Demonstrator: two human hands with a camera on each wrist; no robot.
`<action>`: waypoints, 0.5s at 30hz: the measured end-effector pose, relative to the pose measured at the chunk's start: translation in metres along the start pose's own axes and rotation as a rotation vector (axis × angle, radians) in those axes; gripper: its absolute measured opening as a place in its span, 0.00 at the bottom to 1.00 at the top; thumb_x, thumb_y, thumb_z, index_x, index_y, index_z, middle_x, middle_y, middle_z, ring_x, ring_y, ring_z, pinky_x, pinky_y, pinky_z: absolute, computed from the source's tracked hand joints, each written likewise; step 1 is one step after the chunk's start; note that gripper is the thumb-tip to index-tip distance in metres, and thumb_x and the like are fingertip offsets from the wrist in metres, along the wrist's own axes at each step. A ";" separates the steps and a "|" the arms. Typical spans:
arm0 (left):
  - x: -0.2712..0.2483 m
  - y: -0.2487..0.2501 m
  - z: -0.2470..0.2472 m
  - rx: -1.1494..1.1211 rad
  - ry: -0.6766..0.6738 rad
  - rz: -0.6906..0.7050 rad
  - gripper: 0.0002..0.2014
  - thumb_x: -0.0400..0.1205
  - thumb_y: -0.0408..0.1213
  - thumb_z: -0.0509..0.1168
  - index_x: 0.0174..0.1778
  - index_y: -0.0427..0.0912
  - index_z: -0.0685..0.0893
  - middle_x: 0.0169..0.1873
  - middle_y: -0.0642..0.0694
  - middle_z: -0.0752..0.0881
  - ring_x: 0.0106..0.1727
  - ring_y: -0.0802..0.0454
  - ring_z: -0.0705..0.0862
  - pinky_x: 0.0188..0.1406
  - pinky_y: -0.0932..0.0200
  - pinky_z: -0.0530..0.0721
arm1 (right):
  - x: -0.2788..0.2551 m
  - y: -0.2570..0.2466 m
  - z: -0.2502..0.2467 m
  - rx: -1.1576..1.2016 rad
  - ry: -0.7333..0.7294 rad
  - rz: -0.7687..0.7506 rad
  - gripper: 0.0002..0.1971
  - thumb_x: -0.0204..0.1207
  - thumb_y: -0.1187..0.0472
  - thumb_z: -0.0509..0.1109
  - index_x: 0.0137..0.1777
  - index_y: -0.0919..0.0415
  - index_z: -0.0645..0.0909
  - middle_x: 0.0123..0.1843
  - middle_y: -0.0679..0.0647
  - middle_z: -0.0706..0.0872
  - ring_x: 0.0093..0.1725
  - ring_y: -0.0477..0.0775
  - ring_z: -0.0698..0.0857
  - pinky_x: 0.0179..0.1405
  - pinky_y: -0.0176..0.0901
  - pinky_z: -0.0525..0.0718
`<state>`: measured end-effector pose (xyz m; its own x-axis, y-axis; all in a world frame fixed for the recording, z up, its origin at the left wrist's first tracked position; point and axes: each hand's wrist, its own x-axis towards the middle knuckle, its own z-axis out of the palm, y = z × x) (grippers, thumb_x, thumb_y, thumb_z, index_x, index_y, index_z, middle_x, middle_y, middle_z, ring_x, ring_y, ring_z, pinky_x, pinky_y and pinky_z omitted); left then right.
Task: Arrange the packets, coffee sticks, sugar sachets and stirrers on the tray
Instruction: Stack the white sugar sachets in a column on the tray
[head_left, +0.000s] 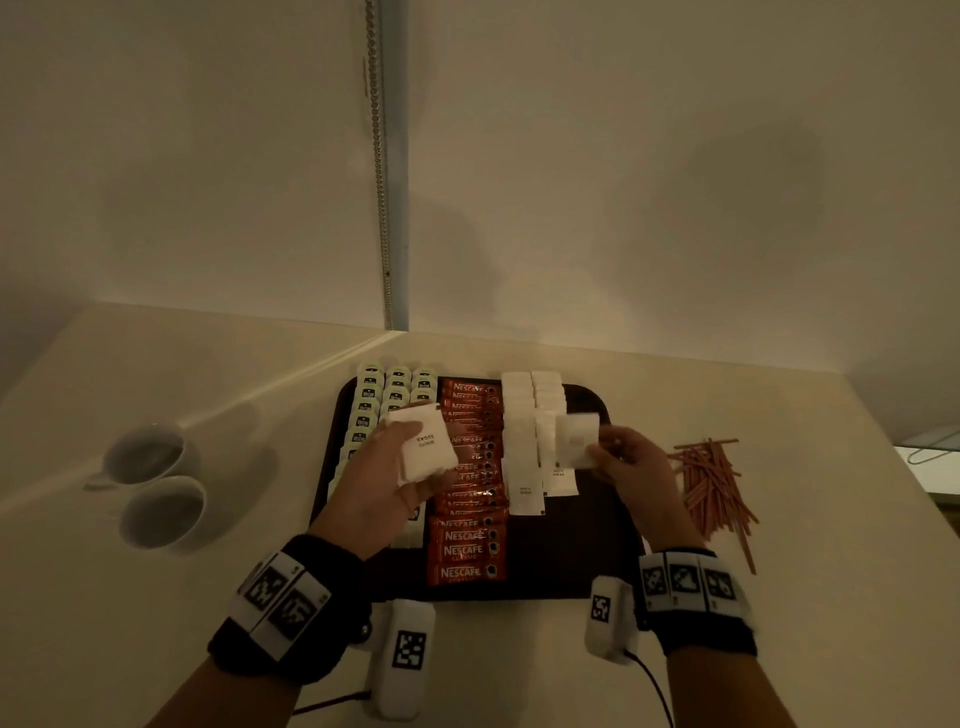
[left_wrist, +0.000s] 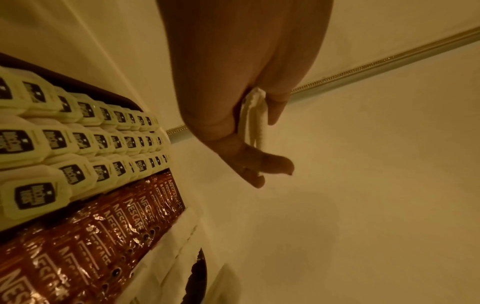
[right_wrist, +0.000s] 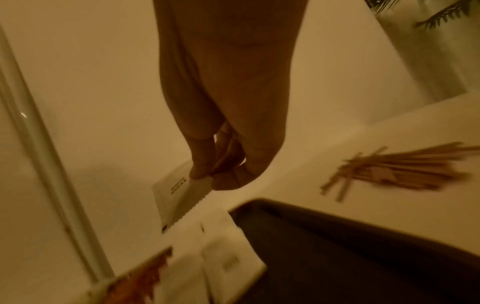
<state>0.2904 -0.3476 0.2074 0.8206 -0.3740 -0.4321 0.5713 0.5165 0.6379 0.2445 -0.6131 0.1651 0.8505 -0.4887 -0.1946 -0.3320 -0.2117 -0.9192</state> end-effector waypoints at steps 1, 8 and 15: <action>0.001 0.000 -0.002 0.020 0.006 -0.006 0.16 0.85 0.35 0.56 0.70 0.44 0.76 0.55 0.35 0.88 0.47 0.40 0.89 0.26 0.56 0.87 | 0.005 0.019 -0.001 -0.079 0.024 0.050 0.10 0.75 0.67 0.71 0.55 0.59 0.82 0.52 0.55 0.88 0.53 0.55 0.86 0.57 0.55 0.86; 0.006 -0.001 -0.003 0.052 0.047 -0.022 0.13 0.84 0.33 0.59 0.59 0.50 0.85 0.58 0.34 0.87 0.51 0.36 0.88 0.24 0.59 0.85 | 0.019 0.082 0.009 -0.334 0.025 0.202 0.10 0.73 0.63 0.74 0.55 0.60 0.84 0.52 0.55 0.87 0.54 0.56 0.85 0.60 0.56 0.84; 0.004 -0.001 -0.005 -0.050 -0.026 -0.053 0.16 0.84 0.34 0.54 0.64 0.43 0.81 0.66 0.30 0.80 0.49 0.37 0.87 0.30 0.57 0.88 | 0.024 0.087 0.019 -0.435 0.062 0.192 0.10 0.73 0.61 0.74 0.54 0.60 0.85 0.53 0.56 0.88 0.54 0.54 0.85 0.61 0.47 0.81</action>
<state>0.2934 -0.3458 0.2022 0.7887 -0.4217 -0.4474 0.6147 0.5328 0.5816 0.2436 -0.6274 0.0736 0.7352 -0.6007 -0.3142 -0.6323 -0.4406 -0.6372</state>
